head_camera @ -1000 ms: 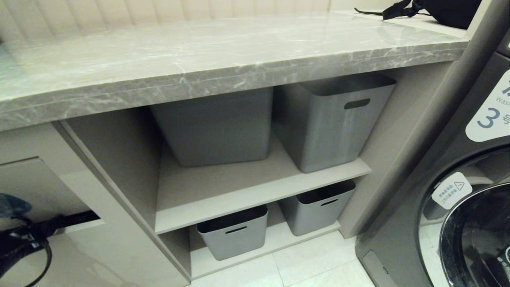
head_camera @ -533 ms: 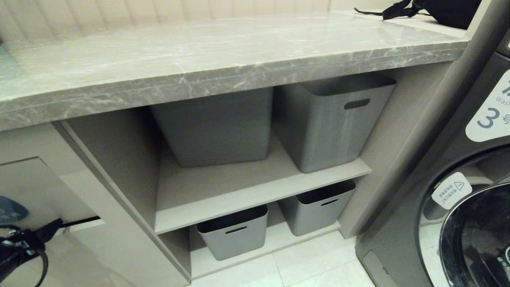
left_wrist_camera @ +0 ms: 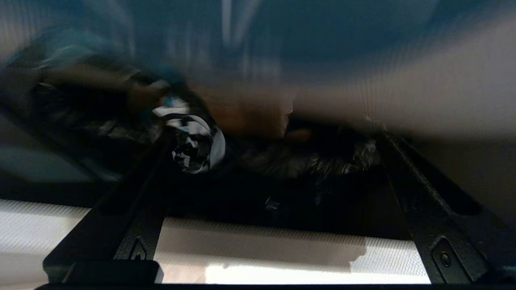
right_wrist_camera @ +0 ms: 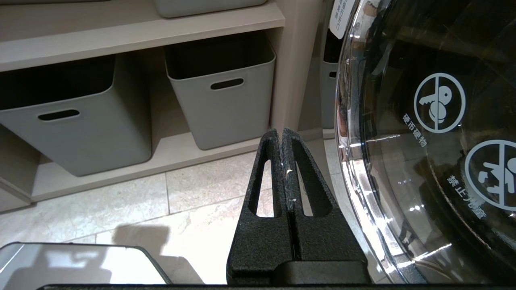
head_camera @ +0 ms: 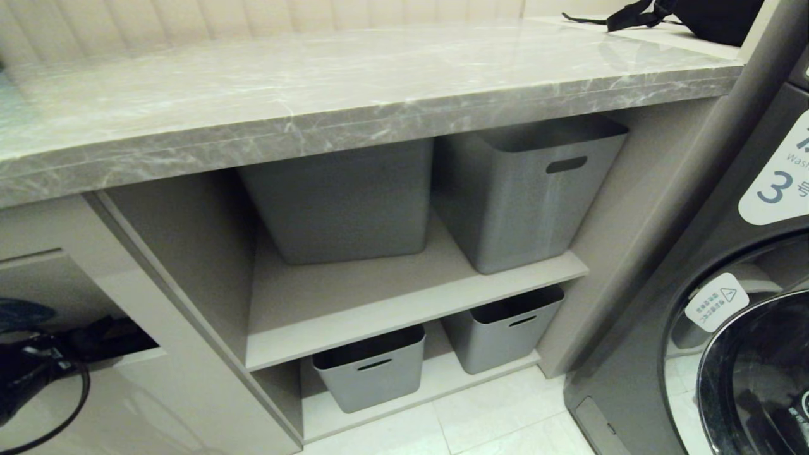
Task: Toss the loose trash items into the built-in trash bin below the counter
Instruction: Put the garbage in the trash can
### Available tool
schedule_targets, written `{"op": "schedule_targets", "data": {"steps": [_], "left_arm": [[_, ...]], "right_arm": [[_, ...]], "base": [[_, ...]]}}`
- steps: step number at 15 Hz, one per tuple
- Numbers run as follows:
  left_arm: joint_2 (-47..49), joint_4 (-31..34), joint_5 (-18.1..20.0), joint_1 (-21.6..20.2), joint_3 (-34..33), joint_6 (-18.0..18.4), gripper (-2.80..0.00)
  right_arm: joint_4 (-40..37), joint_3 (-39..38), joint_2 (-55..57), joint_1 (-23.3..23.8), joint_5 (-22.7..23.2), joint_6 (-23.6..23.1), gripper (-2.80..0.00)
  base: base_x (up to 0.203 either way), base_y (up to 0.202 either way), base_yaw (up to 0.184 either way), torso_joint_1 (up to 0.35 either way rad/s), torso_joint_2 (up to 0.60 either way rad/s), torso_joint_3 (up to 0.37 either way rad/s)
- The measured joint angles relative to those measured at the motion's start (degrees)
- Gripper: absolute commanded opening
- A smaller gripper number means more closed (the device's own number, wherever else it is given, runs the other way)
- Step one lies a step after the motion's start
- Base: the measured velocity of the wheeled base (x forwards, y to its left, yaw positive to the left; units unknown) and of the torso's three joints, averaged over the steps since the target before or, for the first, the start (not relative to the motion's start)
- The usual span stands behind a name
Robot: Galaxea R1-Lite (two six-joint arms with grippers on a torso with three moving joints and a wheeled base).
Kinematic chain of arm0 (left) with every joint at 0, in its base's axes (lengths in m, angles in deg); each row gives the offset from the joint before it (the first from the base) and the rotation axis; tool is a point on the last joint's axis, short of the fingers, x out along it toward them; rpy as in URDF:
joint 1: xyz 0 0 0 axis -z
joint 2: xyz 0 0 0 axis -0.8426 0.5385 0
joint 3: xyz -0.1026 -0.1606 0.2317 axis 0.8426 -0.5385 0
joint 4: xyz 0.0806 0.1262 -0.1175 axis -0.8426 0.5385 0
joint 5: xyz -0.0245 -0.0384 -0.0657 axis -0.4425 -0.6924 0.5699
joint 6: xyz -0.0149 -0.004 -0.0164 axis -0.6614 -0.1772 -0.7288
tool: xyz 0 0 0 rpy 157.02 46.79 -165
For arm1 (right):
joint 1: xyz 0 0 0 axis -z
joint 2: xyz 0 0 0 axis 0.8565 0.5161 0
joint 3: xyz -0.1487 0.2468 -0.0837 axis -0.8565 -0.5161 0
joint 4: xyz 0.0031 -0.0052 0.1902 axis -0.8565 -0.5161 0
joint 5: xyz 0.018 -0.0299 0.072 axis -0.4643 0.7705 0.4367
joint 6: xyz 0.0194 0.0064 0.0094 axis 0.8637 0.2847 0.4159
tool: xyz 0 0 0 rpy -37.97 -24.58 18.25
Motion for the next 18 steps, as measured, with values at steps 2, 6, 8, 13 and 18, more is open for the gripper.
{"op": "schedule_targets", "data": {"steps": [2,6,8,13,18], "left_arm": [[1.6,0.0,0.0,1.2,1.6,-2.4,0.0],[3.2,0.0,-2.5,2.0,1.4,-8.9,0.0],[3.5,-0.2,-2.5,2.3,0.9,-10.3,0.0],[3.4,-0.5,7.9,3.3,-0.4,-14.1,0.0],[3.2,0.0,9.0,4.0,0.1,-16.9,0.0]], "right_arm": [[0.0,0.0,0.0,0.0,0.0,0.0,-2.8],[0.0,0.0,0.0,0.0,0.0,0.0,-2.8],[0.0,0.0,0.0,0.0,0.0,0.0,-2.8],[0.0,0.0,0.0,0.0,0.0,0.0,-2.8],[0.0,0.0,0.0,0.0,0.0,0.0,-2.8]], "base": [[0.0,0.0,0.0,0.0,0.0,0.0],[0.0,0.0,0.0,0.0,0.0,0.0],[0.0,0.0,0.0,0.0,0.0,0.0],[0.0,0.0,0.0,0.0,0.0,0.0],[0.0,0.0,0.0,0.0,0.0,0.0]]}}
